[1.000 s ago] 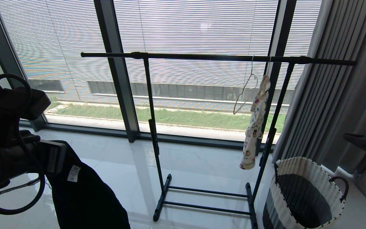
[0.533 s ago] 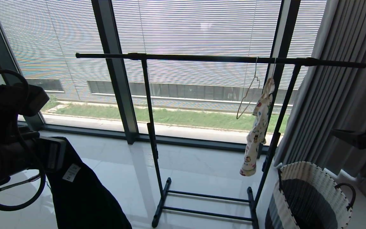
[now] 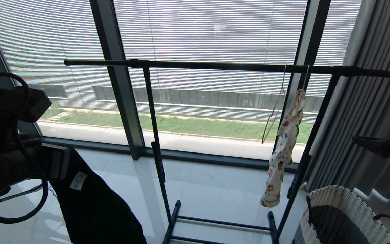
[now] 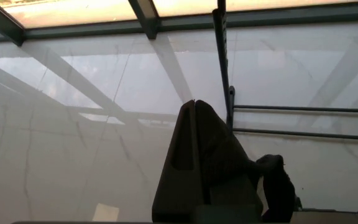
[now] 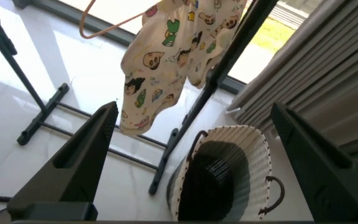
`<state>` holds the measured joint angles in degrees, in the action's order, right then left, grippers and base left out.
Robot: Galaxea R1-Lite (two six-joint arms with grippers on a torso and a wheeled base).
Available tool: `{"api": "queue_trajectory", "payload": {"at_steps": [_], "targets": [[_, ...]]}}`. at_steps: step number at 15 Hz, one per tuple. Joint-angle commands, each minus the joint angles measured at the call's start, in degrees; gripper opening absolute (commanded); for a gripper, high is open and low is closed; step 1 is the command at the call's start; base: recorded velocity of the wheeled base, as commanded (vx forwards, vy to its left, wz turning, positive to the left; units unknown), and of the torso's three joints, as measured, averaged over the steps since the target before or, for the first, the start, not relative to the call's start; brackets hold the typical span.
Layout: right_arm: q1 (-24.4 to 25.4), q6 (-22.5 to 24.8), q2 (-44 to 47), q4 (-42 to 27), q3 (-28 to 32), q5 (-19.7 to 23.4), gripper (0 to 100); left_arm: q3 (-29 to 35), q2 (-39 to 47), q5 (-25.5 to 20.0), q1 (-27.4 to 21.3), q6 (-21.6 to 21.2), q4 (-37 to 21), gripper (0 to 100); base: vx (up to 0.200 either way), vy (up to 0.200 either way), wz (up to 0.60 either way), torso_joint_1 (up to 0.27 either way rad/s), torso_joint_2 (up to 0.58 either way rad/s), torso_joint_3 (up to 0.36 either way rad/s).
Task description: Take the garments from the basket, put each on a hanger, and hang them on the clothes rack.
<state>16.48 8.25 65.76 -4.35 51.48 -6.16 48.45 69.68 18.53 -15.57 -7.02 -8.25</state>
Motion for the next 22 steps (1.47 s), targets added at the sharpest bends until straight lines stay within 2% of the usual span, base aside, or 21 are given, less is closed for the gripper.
{"api": "queue_trajectory", "payload": {"at_steps": [1, 9, 11, 14, 17, 19, 21, 22], "targets": [[0.04, 0.01, -0.01, 0.57, -0.06, 0.00, 100, 0.07, 0.10, 0.02, 0.01, -0.01, -0.01, 0, 0.200, 0.000, 0.00, 0.002, 0.01, -0.007], [0.13, -0.08, -0.19, 1.01, -0.15, 0.09, 100, -0.11, -0.07, 0.02, -0.60, 0.08, -0.01, 0, 0.200, 0.000, 0.00, 0.001, 0.00, -0.001], [1.18, -1.05, -0.63, 1.01, 0.37, 0.27, 100, -0.55, -0.51, 0.02, -0.96, 0.17, 1.05, 0, 0.000, 0.000, 0.00, 0.000, 0.00, 0.000], [10.06, -5.62, 2.27, 0.57, 6.88, 0.27, 100, -0.63, -0.51, 0.02, -1.04, 0.25, 3.42, 0, 0.000, 0.000, 0.00, 0.000, 0.00, 0.000], [13.58, -8.43, 10.18, 1.01, 9.08, 0.09, 100, -1.25, -0.69, 0.02, -1.04, 0.43, 3.51, 0, 0.000, 0.000, 0.00, 0.000, 0.00, 0.000], [16.74, -12.91, 18.09, 2.59, 12.06, -2.98, 100, -1.42, -0.95, 0.02, -1.04, 0.52, 3.51, 0, 0.000, 0.000, 0.00, 0.000, 0.00, 0.000], [18.06, -18.36, 26.53, 4.18, 16.19, -10.72, 100, -1.42, -0.95, 0.02, -0.96, 0.52, 3.51, 0, 0.000, 0.000, 0.00, 0.000, 0.00, 0.000], [18.06, -21.35, 29.69, 4.26, 17.69, -13.18, 100, -1.42, -1.04, 0.02, -0.96, 0.52, 3.51, 0, 0.000, 0.000, 0.00, 0.000, 0.00, 0.000]]}}
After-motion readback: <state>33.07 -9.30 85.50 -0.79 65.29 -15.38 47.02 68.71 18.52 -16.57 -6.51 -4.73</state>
